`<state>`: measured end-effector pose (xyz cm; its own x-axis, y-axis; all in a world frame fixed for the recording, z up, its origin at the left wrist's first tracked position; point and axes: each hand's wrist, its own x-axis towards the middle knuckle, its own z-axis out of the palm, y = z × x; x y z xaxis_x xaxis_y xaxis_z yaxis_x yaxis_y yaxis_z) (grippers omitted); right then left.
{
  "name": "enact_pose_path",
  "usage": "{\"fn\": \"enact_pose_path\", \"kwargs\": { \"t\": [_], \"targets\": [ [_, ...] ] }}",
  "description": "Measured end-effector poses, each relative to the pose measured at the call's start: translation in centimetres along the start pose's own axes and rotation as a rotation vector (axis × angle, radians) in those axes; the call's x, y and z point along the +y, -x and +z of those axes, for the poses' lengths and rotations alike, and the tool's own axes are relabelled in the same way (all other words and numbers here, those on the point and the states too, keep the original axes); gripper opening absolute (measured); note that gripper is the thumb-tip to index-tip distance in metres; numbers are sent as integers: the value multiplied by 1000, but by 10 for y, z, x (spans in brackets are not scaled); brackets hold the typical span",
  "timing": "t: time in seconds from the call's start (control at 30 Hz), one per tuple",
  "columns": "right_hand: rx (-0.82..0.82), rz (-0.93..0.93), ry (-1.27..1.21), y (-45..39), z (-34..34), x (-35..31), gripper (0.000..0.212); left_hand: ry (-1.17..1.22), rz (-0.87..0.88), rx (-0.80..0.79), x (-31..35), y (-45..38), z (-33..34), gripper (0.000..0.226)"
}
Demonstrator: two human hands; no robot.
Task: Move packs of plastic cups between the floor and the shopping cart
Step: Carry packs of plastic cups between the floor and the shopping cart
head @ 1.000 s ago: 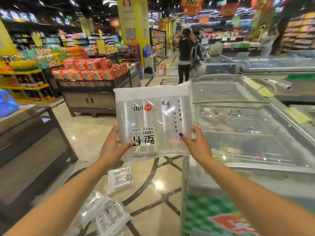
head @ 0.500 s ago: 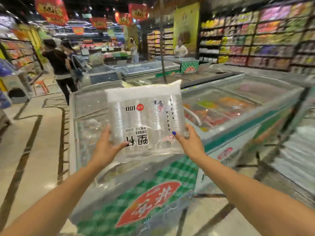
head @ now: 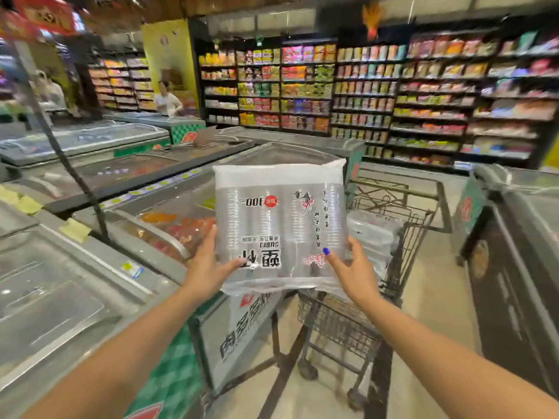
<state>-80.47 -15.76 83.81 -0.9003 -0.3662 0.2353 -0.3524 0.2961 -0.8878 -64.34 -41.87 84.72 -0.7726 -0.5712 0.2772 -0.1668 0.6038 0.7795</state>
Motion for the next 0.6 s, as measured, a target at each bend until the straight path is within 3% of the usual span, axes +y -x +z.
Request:
{"fn": "enact_pose_path", "kwargs": {
  "t": [0.1,0.17,0.23,0.33,0.5,0.6],
  "targets": [
    [96,74,16,-26,-35,32,76,25,44,-118,22,-50,53,113],
    [161,115,13,-44,-54,51,60,44,94,-180,31,-86,88,116],
    [241,138,30,-63,-69,68,58,53,143,-230,44,-116,122,111],
    [339,158,62,-98,-85,89,61,107,194,-286,57,-161,170,105],
    [413,224,62,-180,-96,116,85,147,258,-379,69,-255,224,110],
    [448,246,38,-229,-93,126,86,109,269,-445,68,-326,249,118]
  ]
}}
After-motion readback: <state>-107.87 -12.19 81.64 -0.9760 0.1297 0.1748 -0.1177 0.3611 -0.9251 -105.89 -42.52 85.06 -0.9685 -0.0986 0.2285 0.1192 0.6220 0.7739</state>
